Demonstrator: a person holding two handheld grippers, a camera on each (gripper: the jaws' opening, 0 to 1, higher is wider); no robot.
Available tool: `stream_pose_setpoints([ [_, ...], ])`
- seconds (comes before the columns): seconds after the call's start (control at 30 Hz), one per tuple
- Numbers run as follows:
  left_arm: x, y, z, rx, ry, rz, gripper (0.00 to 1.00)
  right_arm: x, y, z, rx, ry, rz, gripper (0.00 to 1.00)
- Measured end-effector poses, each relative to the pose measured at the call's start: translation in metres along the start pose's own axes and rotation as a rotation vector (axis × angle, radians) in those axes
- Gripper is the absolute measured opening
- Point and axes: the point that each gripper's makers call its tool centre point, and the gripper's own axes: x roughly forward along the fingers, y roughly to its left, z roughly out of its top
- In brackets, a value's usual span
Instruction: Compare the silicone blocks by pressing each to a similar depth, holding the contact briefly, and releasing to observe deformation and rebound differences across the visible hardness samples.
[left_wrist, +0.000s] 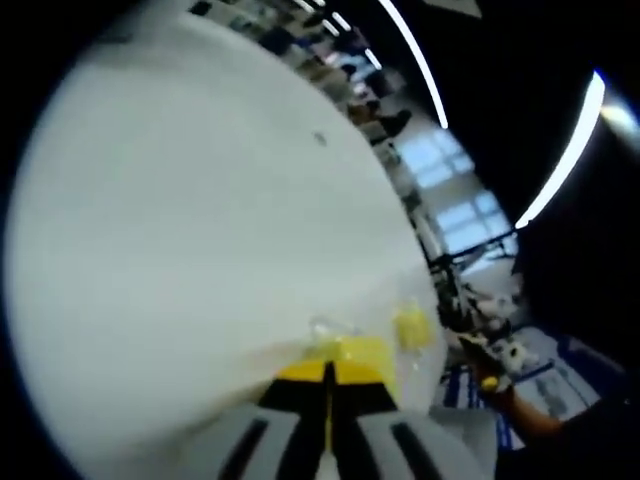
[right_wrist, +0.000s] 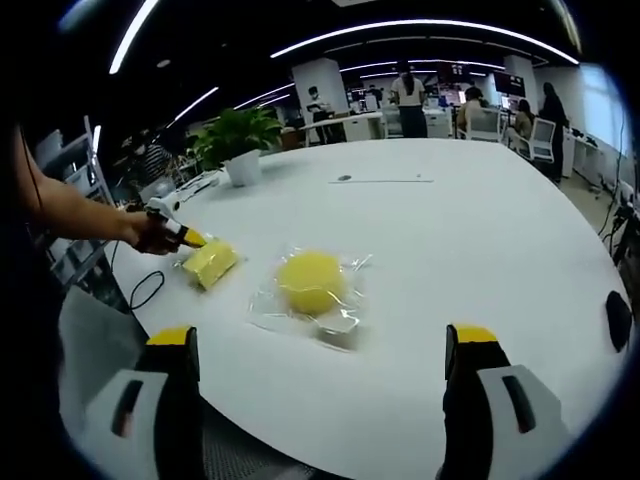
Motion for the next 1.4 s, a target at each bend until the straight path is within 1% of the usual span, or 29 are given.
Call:
stream_pose_setpoints([
  [0.07, -0.003, -0.003, 0.001, 0.015, -0.022, 0.012, 0.00, 0.000, 0.000, 0.000, 0.000, -0.002, 0.000, 0.96],
  [0.17, -0.007, -0.011, 0.008, 0.029, -0.054, 0.005, 0.00, -0.001, 0.001, 0.001, 0.004, -0.007, 0.001, 0.96],
  [0.23, -0.010, -0.012, 0.012, 0.036, -0.074, 0.016, 0.00, -0.001, 0.002, 0.001, 0.008, -0.011, 0.003, 0.96],
  [0.27, -0.012, -0.012, 0.014, 0.057, -0.088, 0.027, 0.00, -0.001, 0.002, 0.002, 0.009, -0.012, 0.002, 0.96],
  [0.33, -0.014, -0.013, 0.016, 0.063, -0.094, 0.029, 0.00, -0.002, 0.002, 0.002, 0.012, -0.015, 0.002, 0.96],
  [0.4, -0.017, -0.017, 0.017, 0.099, -0.106, 0.027, 0.00, -0.002, 0.002, 0.004, 0.012, -0.021, 0.003, 0.96],
  [0.53, -0.023, -0.026, 0.023, 0.108, -0.138, 0.022, 0.00, -0.004, 0.002, 0.009, 0.011, -0.034, 0.003, 0.96],
  [0.63, -0.028, -0.039, 0.024, 0.142, -0.145, 0.022, 0.00, -0.005, 0.003, 0.011, 0.015, -0.044, 0.005, 0.96],
  [0.7, -0.028, -0.042, 0.026, 0.161, -0.153, 0.017, 0.00, -0.005, 0.004, 0.012, 0.013, -0.045, 0.007, 0.96],
  [0.77, -0.029, -0.048, 0.029, 0.188, -0.166, 0.024, 0.00, -0.006, 0.005, 0.012, 0.012, -0.043, 0.008, 0.96],
  [0.83, -0.032, -0.058, 0.031, 0.200, -0.187, 0.020, 0.00, -0.008, 0.006, 0.014, 0.012, -0.044, 0.010, 0.96],
  [0.87, -0.034, -0.064, 0.033, 0.226, -0.200, 0.006, 0.00, -0.009, 0.007, 0.016, 0.007, -0.047, 0.008, 0.96],
  [0.97, -0.039, -0.072, 0.033, 0.244, -0.209, 0.003, 0.00, -0.010, 0.007, 0.020, 0.001, -0.056, 0.008, 0.96],
  [1.17, -0.047, -0.077, 0.036, 0.310, -0.245, 0.027, 0.00, -0.011, 0.008, 0.021, -0.005, -0.063, 0.013, 0.96],
  [1.27, -0.050, -0.078, 0.037, 0.319, -0.255, 0.036, 0.00, -0.011, 0.009, 0.022, -0.010, -0.062, 0.015, 0.96],
  [1.3, -0.052, -0.077, 0.039, 0.325, -0.264, 0.056, 0.00, -0.011, 0.009, 0.022, -0.009, -0.061, 0.015, 0.96],
  [1.33, -0.052, -0.078, 0.040, 0.335, -0.271, 0.062, 0.00, -0.012, 0.010, 0.023, -0.009, -0.061, 0.015, 0.96],
  [1.4, -0.055, -0.084, 0.043, 0.358, -0.295, 0.058, 0.00, -0.012, 0.011, 0.025, -0.015, -0.065, 0.016, 0.96],
])
